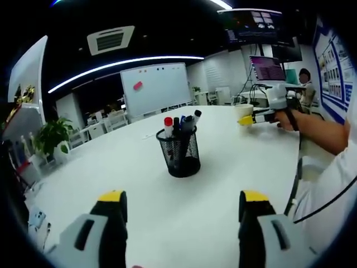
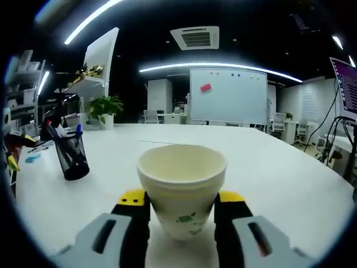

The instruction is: Place the scattered laser pointers and whiteboard markers into the pen holder and stack the scattered paper cups together

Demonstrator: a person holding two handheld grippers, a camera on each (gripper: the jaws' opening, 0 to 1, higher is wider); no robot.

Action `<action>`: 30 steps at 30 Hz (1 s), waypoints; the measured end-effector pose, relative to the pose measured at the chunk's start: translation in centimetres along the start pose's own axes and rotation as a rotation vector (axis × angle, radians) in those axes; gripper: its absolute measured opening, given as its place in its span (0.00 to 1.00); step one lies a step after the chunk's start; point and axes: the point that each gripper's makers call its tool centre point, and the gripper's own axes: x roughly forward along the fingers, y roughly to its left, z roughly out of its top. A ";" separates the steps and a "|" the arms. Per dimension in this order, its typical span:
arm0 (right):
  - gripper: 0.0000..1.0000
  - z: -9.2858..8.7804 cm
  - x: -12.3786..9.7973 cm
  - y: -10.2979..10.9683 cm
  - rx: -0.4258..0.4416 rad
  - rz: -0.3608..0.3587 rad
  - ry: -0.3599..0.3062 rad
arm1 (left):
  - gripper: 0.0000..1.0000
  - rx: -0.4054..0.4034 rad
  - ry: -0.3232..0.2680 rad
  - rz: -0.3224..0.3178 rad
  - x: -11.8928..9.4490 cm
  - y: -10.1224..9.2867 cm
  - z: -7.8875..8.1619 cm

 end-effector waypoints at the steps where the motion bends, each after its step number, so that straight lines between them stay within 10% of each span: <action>1: 0.45 0.0 0.0 0.0 0.000 0.000 -0.001 | 0.82 0.001 0.001 -0.001 0.0 0.0 0.0; 30: 0.45 1.4 -0.5 0.1 -0.037 0.005 -0.032 | 0.82 0.010 -0.011 -0.026 0.5 -0.5 1.1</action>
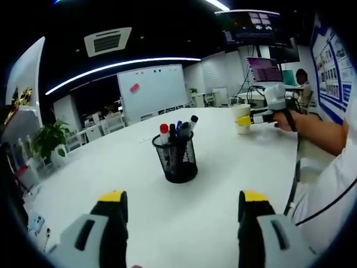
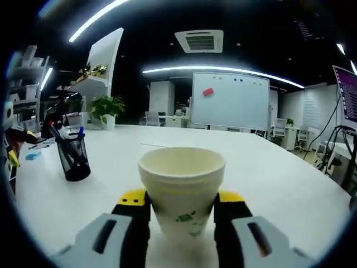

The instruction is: Place the scattered laser pointers and whiteboard markers into the pen holder and stack the scattered paper cups together

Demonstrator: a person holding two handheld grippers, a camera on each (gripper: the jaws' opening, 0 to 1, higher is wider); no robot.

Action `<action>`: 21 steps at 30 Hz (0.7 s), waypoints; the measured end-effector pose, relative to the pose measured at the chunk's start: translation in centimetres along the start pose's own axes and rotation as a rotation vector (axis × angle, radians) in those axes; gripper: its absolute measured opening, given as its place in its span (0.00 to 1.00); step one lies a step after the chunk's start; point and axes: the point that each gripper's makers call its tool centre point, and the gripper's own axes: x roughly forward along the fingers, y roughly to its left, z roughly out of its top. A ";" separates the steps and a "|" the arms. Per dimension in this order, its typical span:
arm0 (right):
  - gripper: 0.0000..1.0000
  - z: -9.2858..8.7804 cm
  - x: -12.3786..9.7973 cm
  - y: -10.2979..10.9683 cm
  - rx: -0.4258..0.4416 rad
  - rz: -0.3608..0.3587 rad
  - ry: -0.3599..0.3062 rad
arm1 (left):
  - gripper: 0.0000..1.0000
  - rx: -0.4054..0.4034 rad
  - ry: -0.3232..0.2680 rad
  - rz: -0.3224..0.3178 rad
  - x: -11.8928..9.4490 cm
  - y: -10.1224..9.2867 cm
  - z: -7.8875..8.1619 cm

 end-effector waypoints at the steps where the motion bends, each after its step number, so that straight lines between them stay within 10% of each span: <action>1: 0.45 0.1 0.0 0.0 0.001 -0.001 -0.003 | 0.82 0.001 0.002 0.000 0.0 0.0 -0.1; 21: 0.45 0.5 -0.4 0.2 -0.002 -0.001 -0.005 | 0.81 0.002 0.008 0.007 -0.4 0.0 -0.2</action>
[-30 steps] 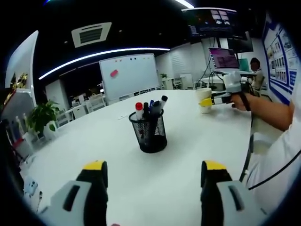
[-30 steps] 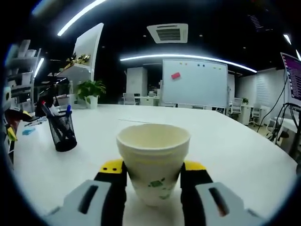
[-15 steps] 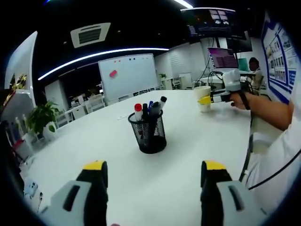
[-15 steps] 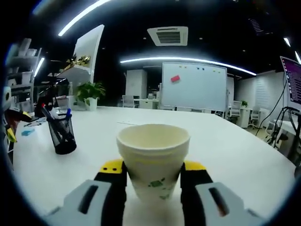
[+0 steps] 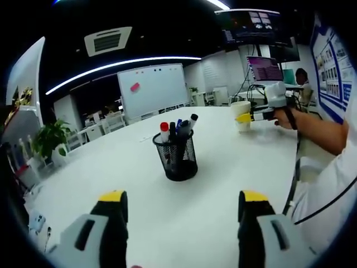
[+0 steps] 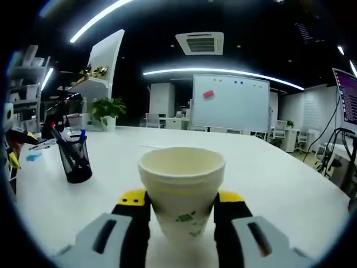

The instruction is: Place the scattered laser pointers and whiteboard markers into the pen holder and stack the scattered paper cups together

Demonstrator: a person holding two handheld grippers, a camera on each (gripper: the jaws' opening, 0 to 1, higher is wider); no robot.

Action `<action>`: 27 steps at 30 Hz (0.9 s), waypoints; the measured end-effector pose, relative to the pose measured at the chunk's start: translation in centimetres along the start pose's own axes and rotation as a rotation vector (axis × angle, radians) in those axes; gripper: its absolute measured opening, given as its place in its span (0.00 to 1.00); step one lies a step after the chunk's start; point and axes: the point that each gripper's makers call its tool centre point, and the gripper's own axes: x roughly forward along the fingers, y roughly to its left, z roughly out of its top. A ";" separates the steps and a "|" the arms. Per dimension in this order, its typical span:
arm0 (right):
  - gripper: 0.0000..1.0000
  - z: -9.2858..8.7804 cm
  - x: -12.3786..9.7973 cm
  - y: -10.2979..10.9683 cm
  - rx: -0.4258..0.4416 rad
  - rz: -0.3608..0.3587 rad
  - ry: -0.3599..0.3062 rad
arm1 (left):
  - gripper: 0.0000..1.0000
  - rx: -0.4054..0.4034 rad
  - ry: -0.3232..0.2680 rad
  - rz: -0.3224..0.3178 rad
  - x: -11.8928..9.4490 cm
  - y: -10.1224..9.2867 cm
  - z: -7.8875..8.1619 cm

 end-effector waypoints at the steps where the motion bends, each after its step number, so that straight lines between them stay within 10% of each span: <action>1: 0.45 0.1 0.0 0.0 0.001 -0.001 -0.002 | 0.81 0.004 0.000 0.002 0.0 0.0 0.1; 27: 0.45 3.9 -1.2 1.1 -0.033 0.019 -0.063 | 0.80 0.013 -0.010 0.004 -0.2 0.1 0.3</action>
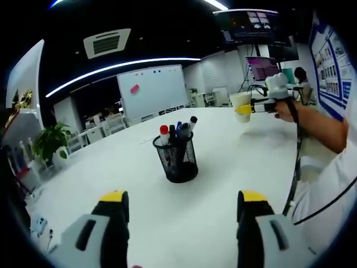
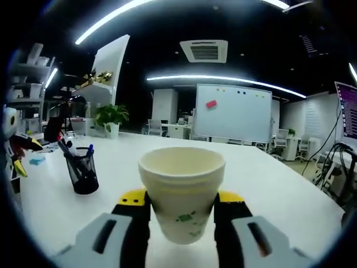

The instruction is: Place the scattered laser pointers and whiteboard markers into the pen holder and stack the scattered paper cups together

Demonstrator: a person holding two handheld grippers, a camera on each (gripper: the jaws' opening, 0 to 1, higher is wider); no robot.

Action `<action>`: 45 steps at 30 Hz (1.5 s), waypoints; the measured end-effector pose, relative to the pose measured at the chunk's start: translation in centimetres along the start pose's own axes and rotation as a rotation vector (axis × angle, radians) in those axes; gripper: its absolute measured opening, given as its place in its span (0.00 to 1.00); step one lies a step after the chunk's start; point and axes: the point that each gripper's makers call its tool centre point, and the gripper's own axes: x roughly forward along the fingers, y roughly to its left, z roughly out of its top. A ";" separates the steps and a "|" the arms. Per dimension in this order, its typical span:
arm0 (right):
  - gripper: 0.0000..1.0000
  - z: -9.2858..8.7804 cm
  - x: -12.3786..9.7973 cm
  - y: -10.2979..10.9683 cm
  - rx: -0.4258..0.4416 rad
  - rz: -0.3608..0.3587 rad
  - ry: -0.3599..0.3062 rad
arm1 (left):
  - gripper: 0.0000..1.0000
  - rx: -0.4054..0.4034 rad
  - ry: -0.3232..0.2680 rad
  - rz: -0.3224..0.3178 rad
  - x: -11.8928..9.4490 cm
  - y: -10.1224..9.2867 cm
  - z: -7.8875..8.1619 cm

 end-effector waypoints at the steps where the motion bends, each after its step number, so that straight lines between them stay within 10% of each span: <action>1: 0.45 0.2 -0.1 0.2 -0.003 0.001 -0.005 | 0.80 0.000 0.000 0.001 0.0 0.0 0.0; 45: 0.45 4.2 -1.1 0.8 -0.016 0.005 -0.091 | 0.78 0.006 -0.007 0.023 0.0 0.7 0.2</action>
